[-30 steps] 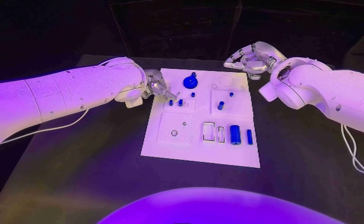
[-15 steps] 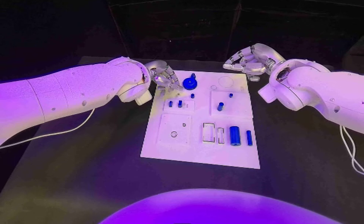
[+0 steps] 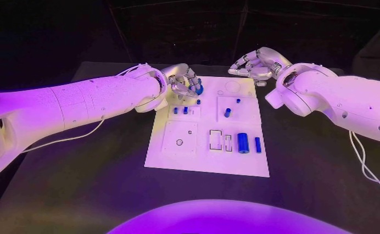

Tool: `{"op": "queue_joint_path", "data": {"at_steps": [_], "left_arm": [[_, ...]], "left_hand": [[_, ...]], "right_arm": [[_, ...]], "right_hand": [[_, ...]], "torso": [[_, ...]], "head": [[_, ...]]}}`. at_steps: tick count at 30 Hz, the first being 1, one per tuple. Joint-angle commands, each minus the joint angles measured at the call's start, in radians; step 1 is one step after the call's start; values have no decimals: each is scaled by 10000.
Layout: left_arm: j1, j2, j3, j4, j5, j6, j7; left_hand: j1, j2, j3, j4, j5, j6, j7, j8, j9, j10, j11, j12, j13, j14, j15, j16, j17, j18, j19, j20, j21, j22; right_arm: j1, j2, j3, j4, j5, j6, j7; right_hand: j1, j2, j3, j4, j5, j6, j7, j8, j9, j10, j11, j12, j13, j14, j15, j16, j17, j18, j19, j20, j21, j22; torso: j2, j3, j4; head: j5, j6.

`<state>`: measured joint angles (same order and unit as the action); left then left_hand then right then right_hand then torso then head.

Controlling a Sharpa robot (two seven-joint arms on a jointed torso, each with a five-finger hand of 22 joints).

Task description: Assemble the parts on the task board

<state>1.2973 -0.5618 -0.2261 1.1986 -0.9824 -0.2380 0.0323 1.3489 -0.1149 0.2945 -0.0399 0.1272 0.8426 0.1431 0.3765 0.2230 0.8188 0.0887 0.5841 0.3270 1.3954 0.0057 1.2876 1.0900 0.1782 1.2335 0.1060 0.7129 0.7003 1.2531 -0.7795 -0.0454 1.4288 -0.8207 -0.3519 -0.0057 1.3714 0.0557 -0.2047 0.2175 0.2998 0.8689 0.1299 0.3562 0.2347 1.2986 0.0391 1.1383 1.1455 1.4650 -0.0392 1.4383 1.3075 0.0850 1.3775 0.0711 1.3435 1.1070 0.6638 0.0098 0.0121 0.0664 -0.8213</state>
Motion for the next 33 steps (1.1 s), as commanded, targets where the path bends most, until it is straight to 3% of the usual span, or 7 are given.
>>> {"op": "queue_joint_path", "data": {"at_steps": [1,10,16,33], "left_arm": [[-2,156,-26,-161,-1304,219,-45],[-38,593,-71,-632,-2345,736,-244],[-64,809,-77,-929,-2636,956,-338],[-127,1225,-75,-1290,-2749,1431,-622]], "left_hand": [[-29,-51,31,-38,-65,247,-10,-114,-199,-55,1,-318,-419,517,-16,517,637,-136,733,-24,999,888],[-123,-34,169,-101,-187,569,-83,-530,-736,624,-78,-621,-1160,774,-89,753,876,-281,1191,-94,1775,1662],[-198,-72,91,-116,-303,719,-133,-608,-884,1189,-224,-275,-1136,807,-194,793,881,-375,1406,-174,2314,2209],[-172,13,72,-150,-365,879,-175,-646,-1007,1307,-290,-88,-1134,863,-257,876,961,-466,1565,-239,2762,2671]], "right_arm": [[12,24,4,12,-99,-88,100],[3,61,3,-4,-103,-66,96],[1,90,3,-17,-103,-68,104],[-1,158,2,-48,-104,-43,113]], "right_hand": [[52,52,-45,-7,30,-64,-26,40,10,-68,29,13,-8,565,57,-53,204,55,-9,14,-36,-1],[52,52,-45,-7,30,-64,-26,40,10,-68,29,13,-8,565,57,-53,204,55,-9,14,-36,-1],[52,52,-45,-7,30,-64,-26,40,10,-68,29,13,-8,565,57,-53,204,55,-9,14,-36,-1],[67,68,-45,-5,44,-64,-25,42,10,-66,29,20,-5,568,57,-45,219,53,-5,14,-32,8]], "torso": [[-4,-1,1],[2,0,-5],[7,6,-11],[-1,4,11]], "head": [[1,15],[-24,9],[-21,13],[-37,-5]]}}
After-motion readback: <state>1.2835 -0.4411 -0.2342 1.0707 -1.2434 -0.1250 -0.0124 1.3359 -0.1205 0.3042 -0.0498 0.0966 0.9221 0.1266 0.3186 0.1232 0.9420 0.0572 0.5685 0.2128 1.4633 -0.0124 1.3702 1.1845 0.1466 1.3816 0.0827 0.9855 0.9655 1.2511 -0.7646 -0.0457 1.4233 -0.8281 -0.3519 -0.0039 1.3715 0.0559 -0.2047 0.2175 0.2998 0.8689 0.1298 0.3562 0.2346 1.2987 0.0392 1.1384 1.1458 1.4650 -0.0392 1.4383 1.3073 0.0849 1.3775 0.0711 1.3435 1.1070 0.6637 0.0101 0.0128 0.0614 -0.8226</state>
